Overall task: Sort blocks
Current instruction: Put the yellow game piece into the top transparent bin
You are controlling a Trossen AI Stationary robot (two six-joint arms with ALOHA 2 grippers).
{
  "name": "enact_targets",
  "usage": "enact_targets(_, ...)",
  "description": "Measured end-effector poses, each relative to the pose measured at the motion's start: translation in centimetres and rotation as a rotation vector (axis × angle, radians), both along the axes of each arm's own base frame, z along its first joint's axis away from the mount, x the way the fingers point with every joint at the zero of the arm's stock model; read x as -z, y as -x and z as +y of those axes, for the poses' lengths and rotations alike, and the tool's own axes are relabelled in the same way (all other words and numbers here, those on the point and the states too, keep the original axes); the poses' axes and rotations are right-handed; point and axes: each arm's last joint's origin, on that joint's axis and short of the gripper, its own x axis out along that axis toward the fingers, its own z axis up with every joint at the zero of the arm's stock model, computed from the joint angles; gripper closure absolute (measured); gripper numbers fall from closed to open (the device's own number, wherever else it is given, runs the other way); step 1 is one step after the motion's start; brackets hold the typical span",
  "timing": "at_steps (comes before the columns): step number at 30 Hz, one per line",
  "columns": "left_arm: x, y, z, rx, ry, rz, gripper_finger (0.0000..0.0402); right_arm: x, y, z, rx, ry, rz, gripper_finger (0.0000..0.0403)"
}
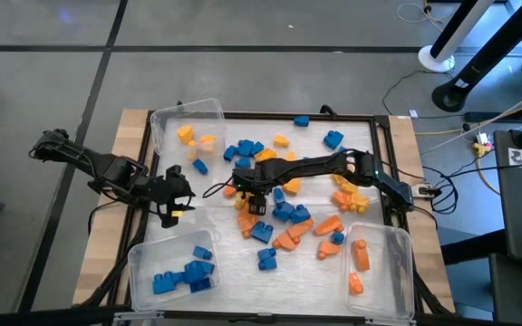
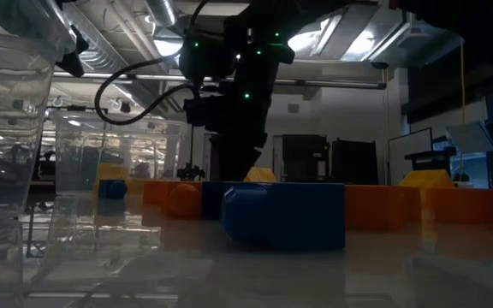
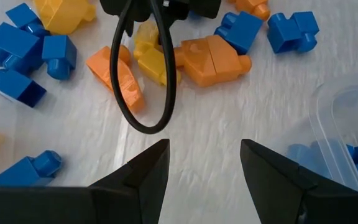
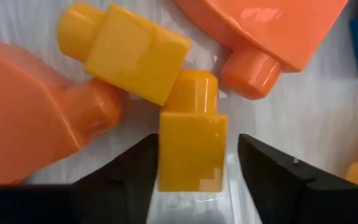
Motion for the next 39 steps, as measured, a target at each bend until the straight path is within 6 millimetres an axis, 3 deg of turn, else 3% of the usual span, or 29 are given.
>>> enact_targets(5, 0.1, 0.2, 0.1, 0.0, -0.009, 0.022, 0.0215, 0.0, 0.0, 0.1, -0.01, -0.03, -0.001, 0.0269)
enact_targets(15, -0.1, 0.5, 0.2, 0.0, -0.003, 0.007, 0.0215, -0.2, 0.0, -0.3, -0.035, -0.149, -0.01, 0.027)
enact_targets(20, -0.8, 1.4, 0.6, -0.005, 0.014, -0.051, 0.0215, -0.2, 0.0, -1.1, -0.025, -0.179, -0.012, 0.0253)
enact_targets(25, -1.6, 2.7, 1.1, -0.006, 0.043, -0.121, 0.0215, -0.7, 0.0, -1.4, -0.035, -0.179, -0.013, 0.0265)
enact_targets(31, -2.3, 4.0, 1.6, -0.01, 0.075, -0.193, 0.0215, -3.6, -1.0, -1.7, -0.076, -0.169, -0.094, 0.0259)
enact_targets(39, -2.7, 4.9, 2.0, -0.013, 0.097, -0.24, 0.0215, -10.0, -2.1, -2.7, -0.145, -0.074, -0.278, 0.0251)
